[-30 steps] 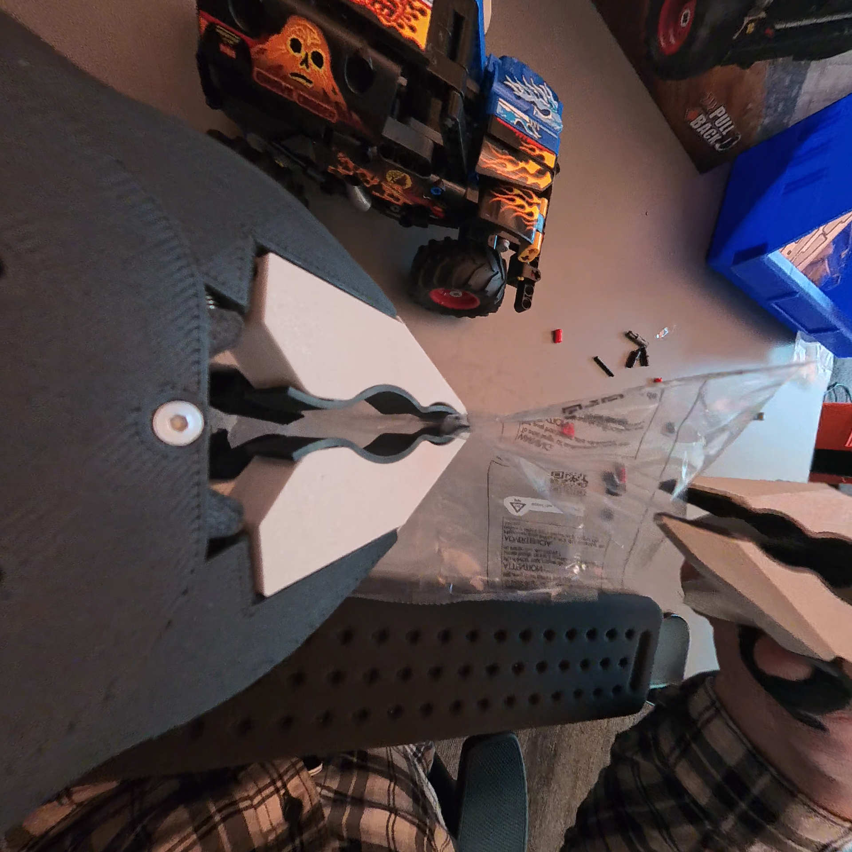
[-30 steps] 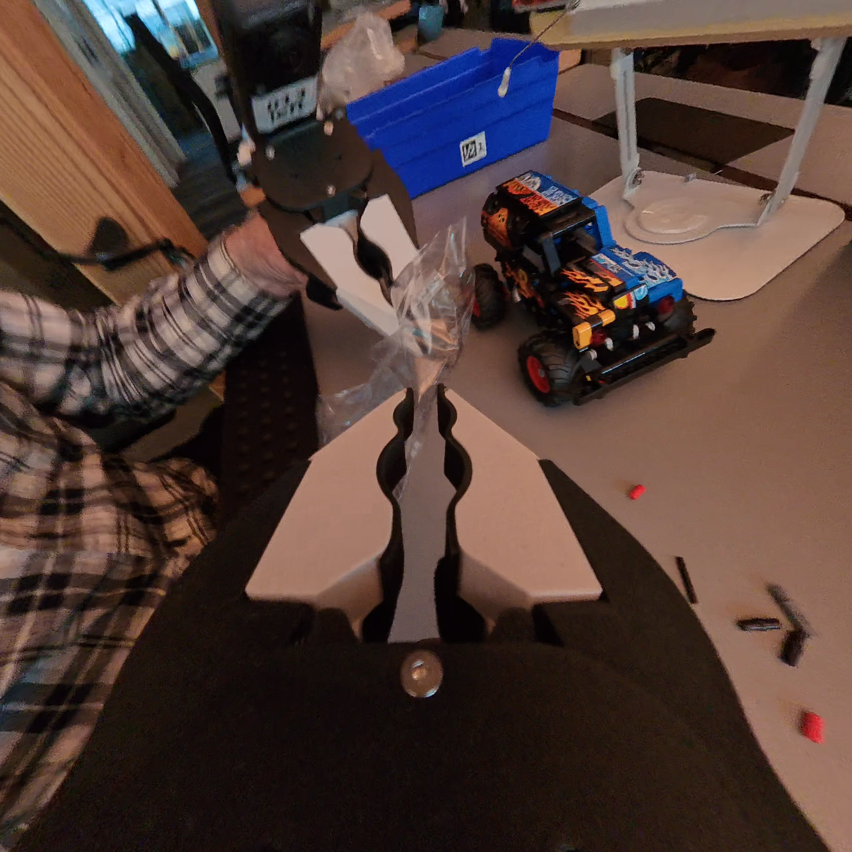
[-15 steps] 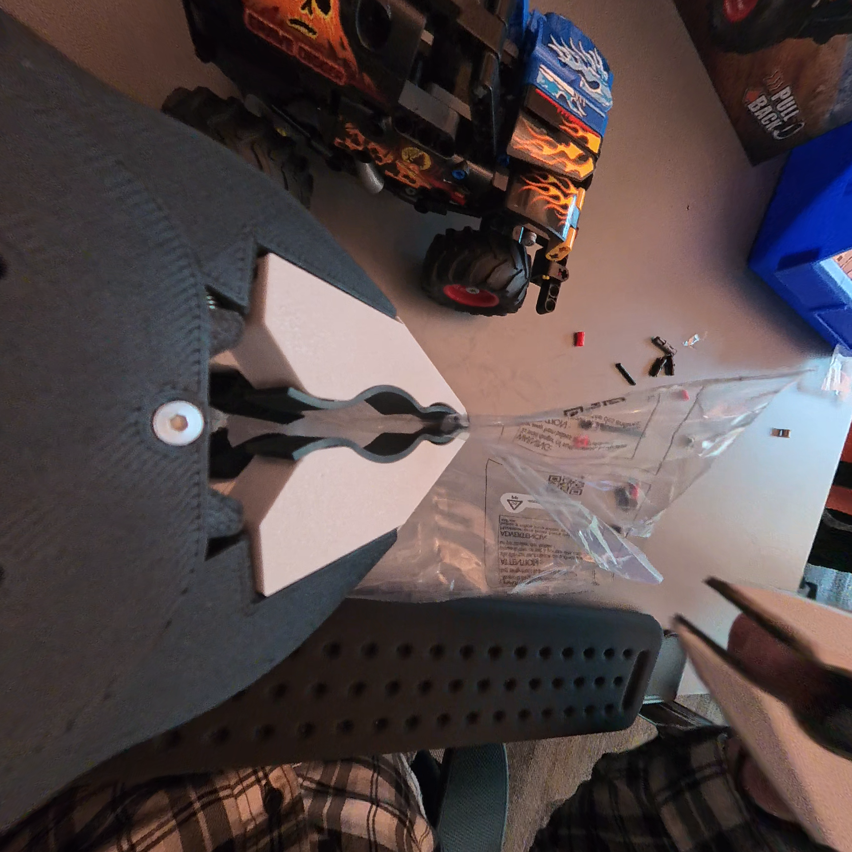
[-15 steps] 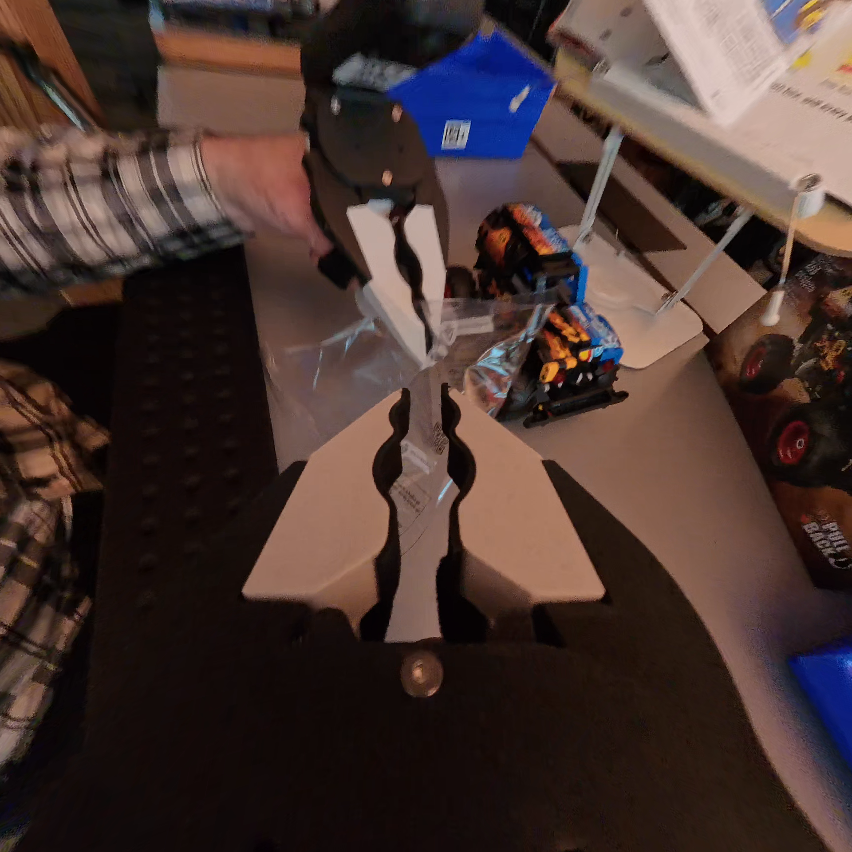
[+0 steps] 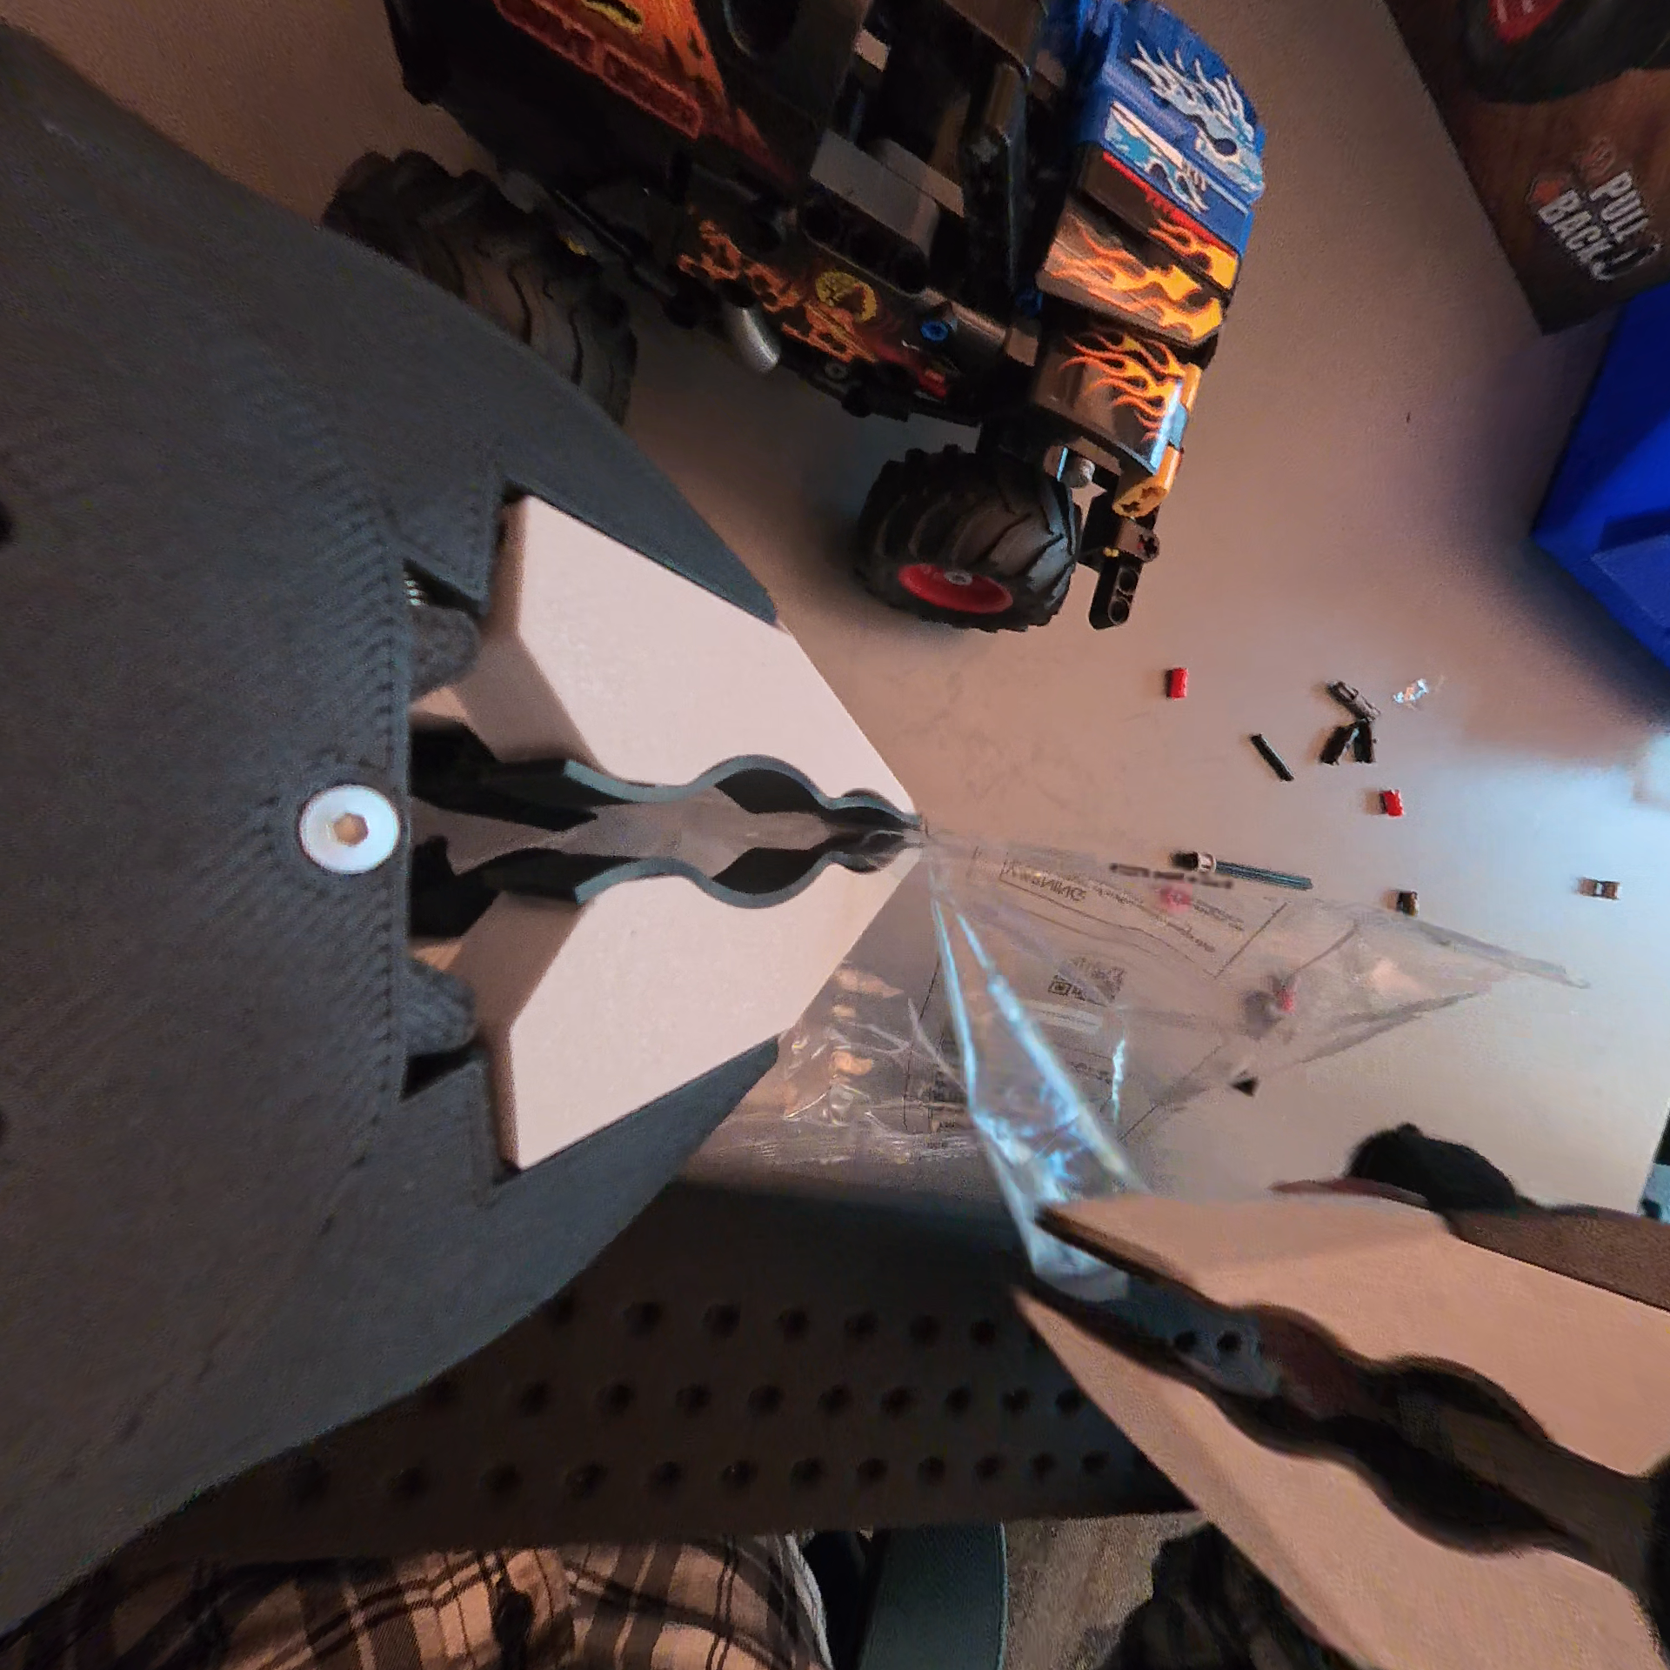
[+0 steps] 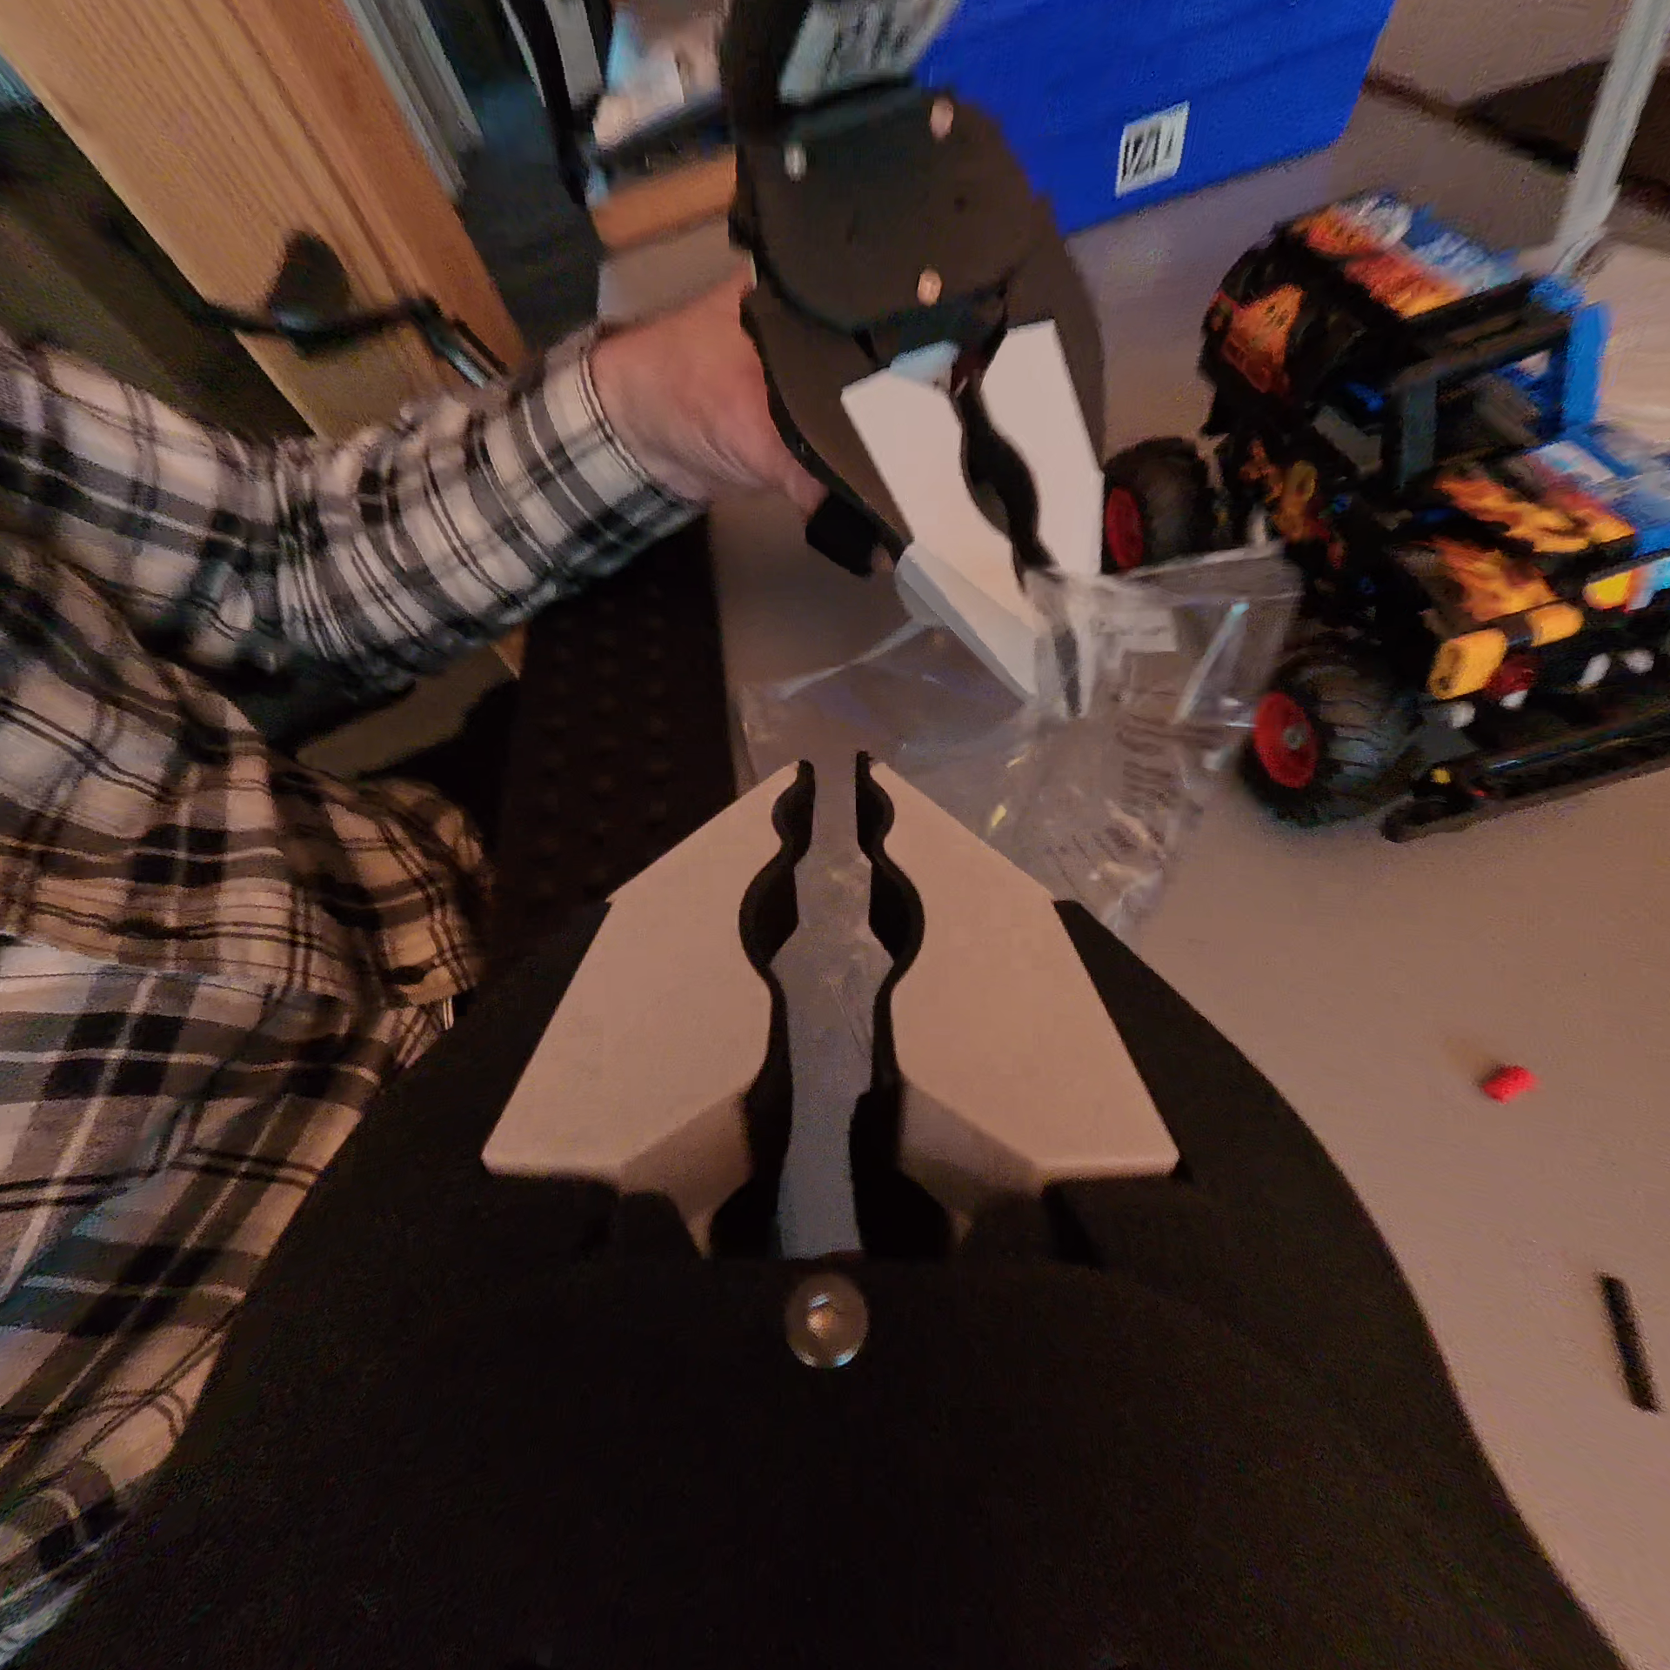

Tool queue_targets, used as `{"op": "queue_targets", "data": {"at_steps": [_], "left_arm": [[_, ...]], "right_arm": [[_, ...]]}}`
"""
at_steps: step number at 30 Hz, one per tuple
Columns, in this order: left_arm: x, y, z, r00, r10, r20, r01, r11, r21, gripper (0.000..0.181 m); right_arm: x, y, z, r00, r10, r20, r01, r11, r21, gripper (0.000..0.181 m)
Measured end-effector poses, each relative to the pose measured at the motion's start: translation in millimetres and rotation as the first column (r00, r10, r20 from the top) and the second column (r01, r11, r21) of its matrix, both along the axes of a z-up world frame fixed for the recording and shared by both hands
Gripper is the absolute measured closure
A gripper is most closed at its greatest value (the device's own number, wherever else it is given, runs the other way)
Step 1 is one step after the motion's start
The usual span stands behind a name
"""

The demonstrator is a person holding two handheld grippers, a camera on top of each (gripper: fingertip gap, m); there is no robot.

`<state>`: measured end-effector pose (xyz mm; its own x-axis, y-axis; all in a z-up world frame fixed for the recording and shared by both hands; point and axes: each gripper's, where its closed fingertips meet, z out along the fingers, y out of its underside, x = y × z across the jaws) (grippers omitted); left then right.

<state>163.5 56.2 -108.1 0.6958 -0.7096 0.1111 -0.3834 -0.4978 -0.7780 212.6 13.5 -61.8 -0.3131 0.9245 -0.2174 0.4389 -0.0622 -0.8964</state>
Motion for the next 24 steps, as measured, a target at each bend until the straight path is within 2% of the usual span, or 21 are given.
{"op": "queue_targets", "data": {"at_steps": [2, 4, 7, 10, 14, 19, 22, 24], "left_arm": [[-3, -1, -2, 1.0, 0.006, 0.002, -0.006, 1.0, -0.008, 0.181], [-6, -2, -3, 1.0, 0.012, 0.008, -0.012, 1.0, -0.014, 0.181], [-9, -1, -4, 1.0, 0.025, 0.017, -0.024, 1.0, -0.015, 0.181], [-11, -1, -6, 0.999, 0.029, 0.016, -0.029, 0.999, -0.02, 0.181], [-13, -2, -12, 0.999, 0.038, 0.022, -0.037, 0.999, -0.037, 0.181], [-13, -1, -14, 0.999, 0.036, 0.021, -0.035, 0.998, -0.045, 0.181], [-12, -1, -14, 0.999, 0.034, 0.019, -0.033, 0.998, -0.044, 0.181], [-12, -1, -13, 0.999, 0.036, 0.021, -0.035, 0.999, -0.041, 0.181]], "right_arm": [[8, 20, 13, 0.998, -0.052, -0.041, 0.053, 0.998, 0.022, 0.174], [16, 53, 17, 0.988, -0.15, -0.041, 0.153, 0.984, 0.093, 0.175], [21, 117, -11, 0.943, -0.323, 0.079, 0.3, 0.929, 0.217, 0.176], [16, 148, -50, 0.893, -0.393, 0.221, 0.333, 0.905, 0.265, 0.173], [10, 161, -89, 0.831, -0.436, 0.344, 0.318, 0.881, 0.35, 0.171], [0, 157, -102, 0.818, -0.437, 0.374, 0.328, 0.889, 0.321, 0.165], [-1, 158, -103, 0.819, -0.442, 0.366, 0.333, 0.886, 0.323, 0.179], [-2, 159, -103, 0.822, -0.441, 0.36, 0.331, 0.885, 0.327, 0.179]]}}
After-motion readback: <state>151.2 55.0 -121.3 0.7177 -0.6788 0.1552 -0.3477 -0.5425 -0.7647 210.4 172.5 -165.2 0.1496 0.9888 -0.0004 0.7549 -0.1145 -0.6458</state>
